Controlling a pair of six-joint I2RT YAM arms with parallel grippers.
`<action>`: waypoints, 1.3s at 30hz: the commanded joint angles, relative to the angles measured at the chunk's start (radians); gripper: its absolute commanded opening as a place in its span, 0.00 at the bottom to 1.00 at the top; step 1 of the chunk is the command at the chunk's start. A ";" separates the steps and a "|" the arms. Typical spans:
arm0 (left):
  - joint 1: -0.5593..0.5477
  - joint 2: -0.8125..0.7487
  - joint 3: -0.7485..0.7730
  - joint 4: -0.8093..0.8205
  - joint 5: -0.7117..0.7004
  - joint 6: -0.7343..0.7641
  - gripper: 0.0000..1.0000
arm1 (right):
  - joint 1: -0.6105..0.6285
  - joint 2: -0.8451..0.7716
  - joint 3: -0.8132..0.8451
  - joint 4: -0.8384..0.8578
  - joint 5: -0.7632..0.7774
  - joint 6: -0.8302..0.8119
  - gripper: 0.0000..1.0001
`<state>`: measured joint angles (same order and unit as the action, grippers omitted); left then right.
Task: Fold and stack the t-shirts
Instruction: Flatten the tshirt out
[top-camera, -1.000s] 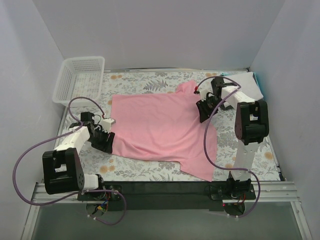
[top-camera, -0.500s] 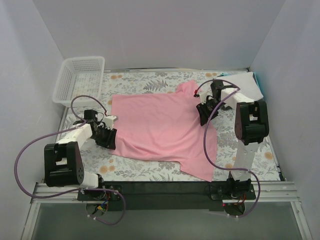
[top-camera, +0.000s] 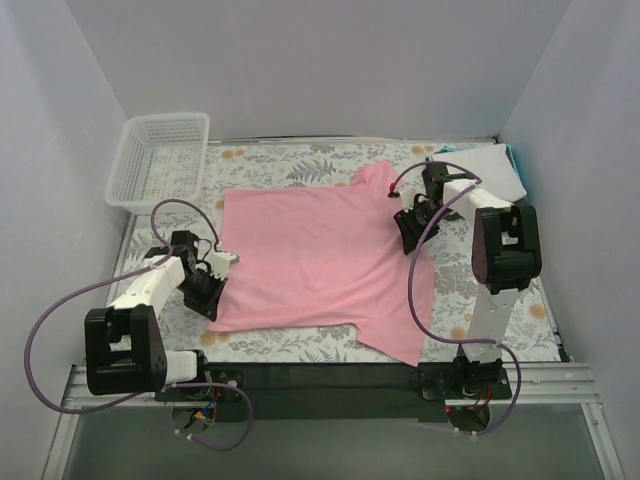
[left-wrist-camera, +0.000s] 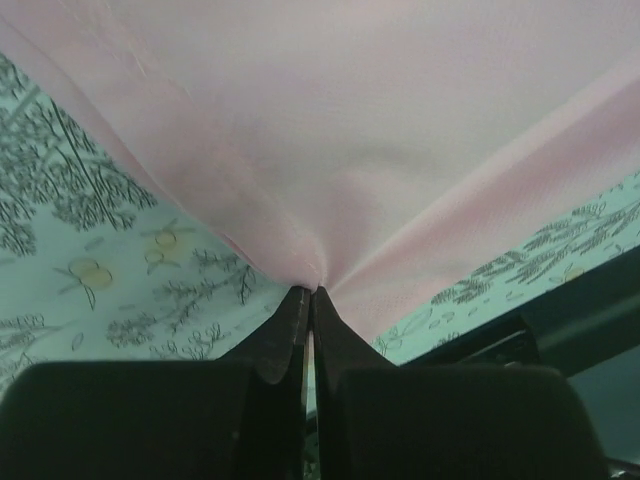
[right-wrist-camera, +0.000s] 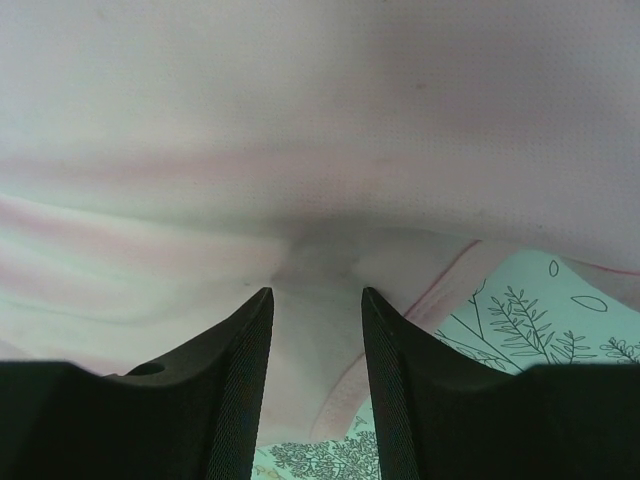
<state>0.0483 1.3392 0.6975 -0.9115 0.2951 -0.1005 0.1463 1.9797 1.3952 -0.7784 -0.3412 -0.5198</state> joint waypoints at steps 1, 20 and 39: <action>-0.002 -0.083 -0.021 -0.144 -0.089 0.031 0.00 | 0.003 -0.041 -0.019 -0.012 0.034 -0.023 0.41; -0.001 0.046 0.468 -0.032 0.039 -0.094 0.37 | 0.001 -0.098 0.212 -0.039 -0.004 0.013 0.38; -0.034 0.662 0.755 0.390 0.029 -0.347 0.33 | 0.010 0.320 0.470 0.100 0.108 0.164 0.19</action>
<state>0.0349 1.9739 1.4067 -0.5934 0.3286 -0.4206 0.1516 2.3028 1.8874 -0.7227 -0.3122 -0.3874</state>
